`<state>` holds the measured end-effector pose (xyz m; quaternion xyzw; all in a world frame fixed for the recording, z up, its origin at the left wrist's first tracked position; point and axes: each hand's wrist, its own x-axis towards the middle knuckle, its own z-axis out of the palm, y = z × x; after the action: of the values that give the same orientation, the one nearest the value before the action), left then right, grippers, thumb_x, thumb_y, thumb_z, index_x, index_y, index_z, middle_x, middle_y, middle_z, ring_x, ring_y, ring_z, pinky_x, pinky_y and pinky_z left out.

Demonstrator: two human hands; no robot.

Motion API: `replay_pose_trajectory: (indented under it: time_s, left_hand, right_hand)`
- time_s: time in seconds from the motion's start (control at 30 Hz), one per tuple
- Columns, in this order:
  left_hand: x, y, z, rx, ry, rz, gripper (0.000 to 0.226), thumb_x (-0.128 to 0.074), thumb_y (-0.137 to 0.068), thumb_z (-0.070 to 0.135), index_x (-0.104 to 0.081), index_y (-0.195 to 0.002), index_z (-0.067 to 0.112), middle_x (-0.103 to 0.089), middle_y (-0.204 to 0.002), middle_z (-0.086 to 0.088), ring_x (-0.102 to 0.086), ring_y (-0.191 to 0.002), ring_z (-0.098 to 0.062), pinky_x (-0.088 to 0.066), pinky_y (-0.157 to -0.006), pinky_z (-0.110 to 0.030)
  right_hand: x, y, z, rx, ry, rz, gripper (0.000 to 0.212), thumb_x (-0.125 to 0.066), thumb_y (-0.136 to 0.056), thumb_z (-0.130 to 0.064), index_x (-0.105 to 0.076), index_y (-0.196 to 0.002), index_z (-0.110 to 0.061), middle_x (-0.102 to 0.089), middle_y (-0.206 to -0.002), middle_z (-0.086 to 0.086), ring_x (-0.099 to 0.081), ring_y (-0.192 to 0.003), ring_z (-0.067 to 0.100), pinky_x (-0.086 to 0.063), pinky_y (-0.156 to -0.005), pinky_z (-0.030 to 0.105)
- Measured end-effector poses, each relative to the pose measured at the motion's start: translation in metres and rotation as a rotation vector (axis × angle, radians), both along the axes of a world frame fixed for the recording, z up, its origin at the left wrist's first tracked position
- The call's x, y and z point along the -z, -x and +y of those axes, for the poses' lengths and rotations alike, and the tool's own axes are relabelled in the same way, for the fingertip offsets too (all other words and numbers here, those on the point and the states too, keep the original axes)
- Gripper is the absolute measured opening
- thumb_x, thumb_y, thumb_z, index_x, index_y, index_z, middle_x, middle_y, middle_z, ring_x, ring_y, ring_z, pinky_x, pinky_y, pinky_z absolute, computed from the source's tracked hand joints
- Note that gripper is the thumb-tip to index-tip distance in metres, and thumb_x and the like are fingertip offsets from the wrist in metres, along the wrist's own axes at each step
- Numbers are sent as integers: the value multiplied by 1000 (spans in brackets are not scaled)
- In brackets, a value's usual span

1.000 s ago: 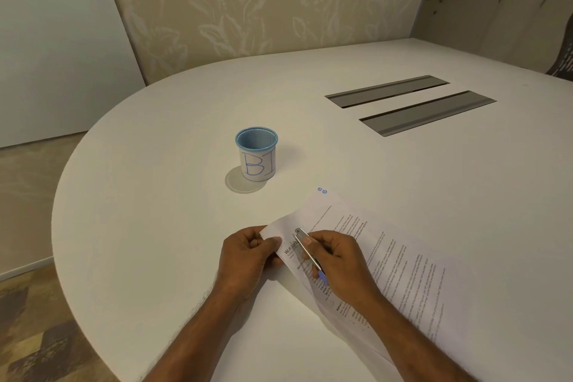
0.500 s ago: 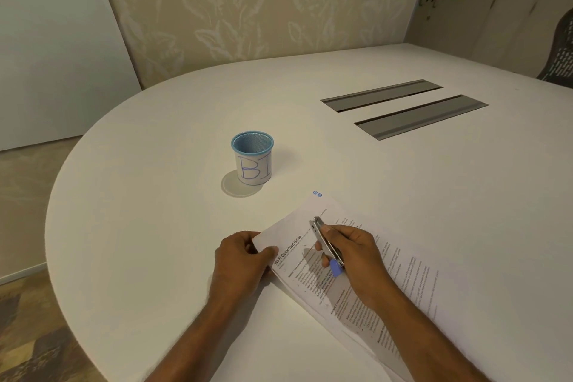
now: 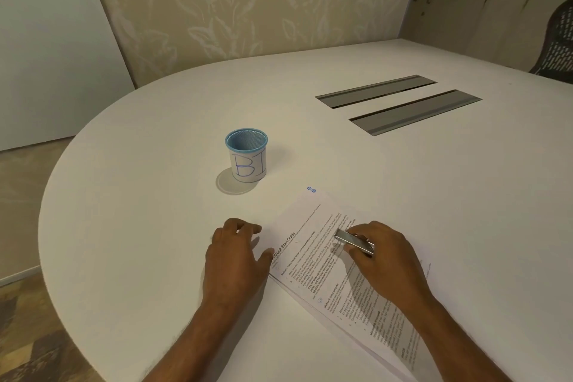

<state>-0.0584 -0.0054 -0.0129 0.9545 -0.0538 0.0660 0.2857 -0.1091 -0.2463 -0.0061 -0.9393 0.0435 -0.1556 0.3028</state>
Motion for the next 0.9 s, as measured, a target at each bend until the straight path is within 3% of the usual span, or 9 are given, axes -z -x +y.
replay_pose_trajectory:
  time_s: [0.17, 0.27, 0.37, 0.53, 0.63, 0.77, 0.9]
  left_hand:
    - [2, -1, -3, 100, -77, -45, 40, -66, -85, 43, -65, -121, 26, -59, -122, 7, -56, -111, -16, -47, -94, -30]
    - [4, -3, -2, 117, -59, -61, 37, -64, -86, 42, -66, -119, 27, -61, -117, 8, -58, -106, -14, -49, -92, -30]
    - [4, -7, 1, 118, -39, -74, 33, -63, -87, 40, -67, -117, 26, -63, -113, 9, -61, -101, -12, -49, -86, -27]
    - [0, -14, 9, 70, -6, -45, 27, -62, -88, 40, -69, -110, 26, -66, -102, 13, -60, -94, -12, -45, -75, -26]
    - [-4, -17, 13, 51, 0, -29, 25, -63, -88, 39, -68, -108, 26, -67, -99, 13, -59, -91, -12, -43, -74, -26]
    - [-7, -19, 15, 53, 1, -23, 26, -63, -87, 41, -68, -108, 27, -68, -99, 13, -59, -88, -11, -45, -73, -26]
    - [-8, -19, 16, 45, 12, -20, 26, -63, -87, 42, -69, -108, 28, -68, -99, 13, -60, -89, -11, -49, -76, -29]
  right_hand:
    - [8, -3, 0, -3, 119, -24, 18, -71, -80, -32, -74, -96, -24, -73, -87, -5, -62, -77, 14, -55, -71, 40]
    - [8, -5, -1, 13, 182, 28, 27, -70, -79, -40, -71, -101, -25, -69, -94, -6, -61, -88, 16, -46, -81, 36]
    - [1, -9, 1, 32, 287, -70, 35, -73, -76, -42, -69, -106, -24, -64, -102, -7, -55, -97, 15, -32, -83, 31]
    - [-19, -23, 31, -191, 238, -171, 13, -70, -80, -25, -70, -93, -23, -64, -92, -8, -55, -90, 12, -39, -81, 32]
    - [-19, -36, 47, -354, 293, -48, 11, -63, -86, -24, -70, -95, -22, -66, -95, -6, -56, -92, 14, -43, -83, 34]
    - [-19, -56, 56, -324, 330, 155, 15, -57, -91, -31, -68, -97, -23, -65, -100, -4, -54, -99, 15, -34, -92, 34]
    - [-27, -77, 56, -219, 228, 328, 19, -67, -81, -43, -62, -79, -25, -61, -78, -11, -59, -88, 14, -32, -90, 34]
